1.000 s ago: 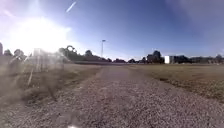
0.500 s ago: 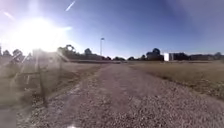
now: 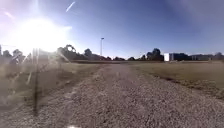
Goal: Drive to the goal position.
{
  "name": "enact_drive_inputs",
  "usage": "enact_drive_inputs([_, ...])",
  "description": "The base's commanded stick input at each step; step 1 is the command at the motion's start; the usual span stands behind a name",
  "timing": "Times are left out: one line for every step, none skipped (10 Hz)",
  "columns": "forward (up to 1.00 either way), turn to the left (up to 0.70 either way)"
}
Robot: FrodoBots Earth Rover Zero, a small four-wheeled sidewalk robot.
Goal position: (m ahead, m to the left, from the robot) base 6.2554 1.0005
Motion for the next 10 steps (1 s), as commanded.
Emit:
enact_drive_inputs([0.5,0.0])
enact_drive_inputs([0.5,0.0])
enact_drive_inputs([0.5,0.0])
enact_drive_inputs([0.5,0.0])
enact_drive_inputs([0.5,0.0])
enact_drive_inputs([0.5,0.0])
enact_drive_inputs([0.5,0.0])
enact_drive_inputs([0.5,0.0])
enact_drive_inputs([0.5,0.0])
enact_drive_inputs([0.5,0.0])
